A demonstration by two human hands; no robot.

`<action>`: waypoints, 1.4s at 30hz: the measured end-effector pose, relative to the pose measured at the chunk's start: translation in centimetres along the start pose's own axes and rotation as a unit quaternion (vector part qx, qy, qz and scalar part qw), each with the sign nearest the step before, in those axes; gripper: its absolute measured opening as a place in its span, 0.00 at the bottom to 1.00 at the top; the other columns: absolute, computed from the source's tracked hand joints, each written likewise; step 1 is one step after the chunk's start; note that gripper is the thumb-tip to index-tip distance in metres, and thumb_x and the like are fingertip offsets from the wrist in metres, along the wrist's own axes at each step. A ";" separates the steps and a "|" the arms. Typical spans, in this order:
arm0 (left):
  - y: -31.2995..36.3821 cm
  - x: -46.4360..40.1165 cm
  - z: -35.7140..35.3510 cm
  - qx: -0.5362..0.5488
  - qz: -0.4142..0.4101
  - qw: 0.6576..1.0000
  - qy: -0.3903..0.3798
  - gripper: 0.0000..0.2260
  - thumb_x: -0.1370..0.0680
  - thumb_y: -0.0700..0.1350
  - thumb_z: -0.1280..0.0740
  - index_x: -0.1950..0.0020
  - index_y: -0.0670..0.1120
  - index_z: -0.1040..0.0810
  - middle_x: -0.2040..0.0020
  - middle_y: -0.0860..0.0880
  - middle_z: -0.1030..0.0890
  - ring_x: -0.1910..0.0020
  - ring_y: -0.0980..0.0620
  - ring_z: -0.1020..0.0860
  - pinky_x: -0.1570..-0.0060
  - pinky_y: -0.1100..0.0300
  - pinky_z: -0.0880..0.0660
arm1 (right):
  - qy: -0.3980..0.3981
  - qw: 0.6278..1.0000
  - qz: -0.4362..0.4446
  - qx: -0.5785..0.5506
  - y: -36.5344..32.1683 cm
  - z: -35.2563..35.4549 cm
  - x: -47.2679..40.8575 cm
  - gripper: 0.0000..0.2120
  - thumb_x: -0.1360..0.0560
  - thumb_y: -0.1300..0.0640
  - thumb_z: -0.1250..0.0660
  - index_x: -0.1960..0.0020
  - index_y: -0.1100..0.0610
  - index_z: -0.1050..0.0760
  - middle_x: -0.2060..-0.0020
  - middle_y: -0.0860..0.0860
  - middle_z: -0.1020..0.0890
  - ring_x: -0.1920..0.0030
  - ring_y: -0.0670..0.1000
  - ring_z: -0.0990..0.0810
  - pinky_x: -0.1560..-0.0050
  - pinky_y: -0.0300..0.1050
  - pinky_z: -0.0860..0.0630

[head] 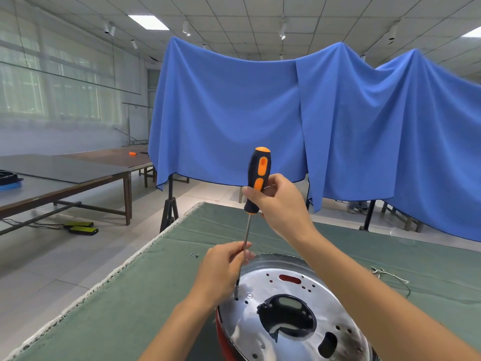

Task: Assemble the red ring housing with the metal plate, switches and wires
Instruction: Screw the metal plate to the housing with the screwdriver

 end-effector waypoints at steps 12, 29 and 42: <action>-0.8 0.3 0.5 0.077 0.021 0.997 0.000 0.07 0.23 0.39 0.33 0.54 0.48 0.17 0.61 0.52 0.15 0.59 0.56 0.16 0.53 0.60 0.21 | -0.040 0.999 0.014 -0.024 -1.6 -0.9 -0.6 0.06 0.26 0.59 0.31 0.52 0.51 0.26 0.57 0.51 0.17 0.54 0.54 0.18 0.47 0.58 0.22; -1.0 1.7 0.8 0.110 0.047 0.993 0.012 0.05 0.26 0.37 0.29 0.56 0.47 0.16 0.60 0.51 0.14 0.56 0.54 0.16 0.51 0.62 0.22 | -0.020 0.999 0.039 0.030 -2.5 -0.5 0.1 0.18 0.34 0.48 0.23 0.57 0.50 0.32 0.65 0.44 0.24 0.63 0.41 0.24 0.63 0.36 0.27; -1.3 2.0 0.6 0.095 0.052 0.994 0.019 0.09 0.24 0.39 0.31 0.57 0.53 0.17 0.62 0.56 0.15 0.57 0.59 0.17 0.53 0.66 0.23 | -0.101 0.994 0.037 -0.019 -3.3 -0.9 0.3 0.09 0.29 0.58 0.27 0.56 0.54 0.28 0.57 0.57 0.18 0.53 0.57 0.18 0.47 0.53 0.22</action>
Point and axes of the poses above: each hand's wrist, its own x-axis away from the middle knuckle, its own z-axis out of the back of the hand, y = z × x, the point moved 5 cm from there along -x, towards the middle knuckle
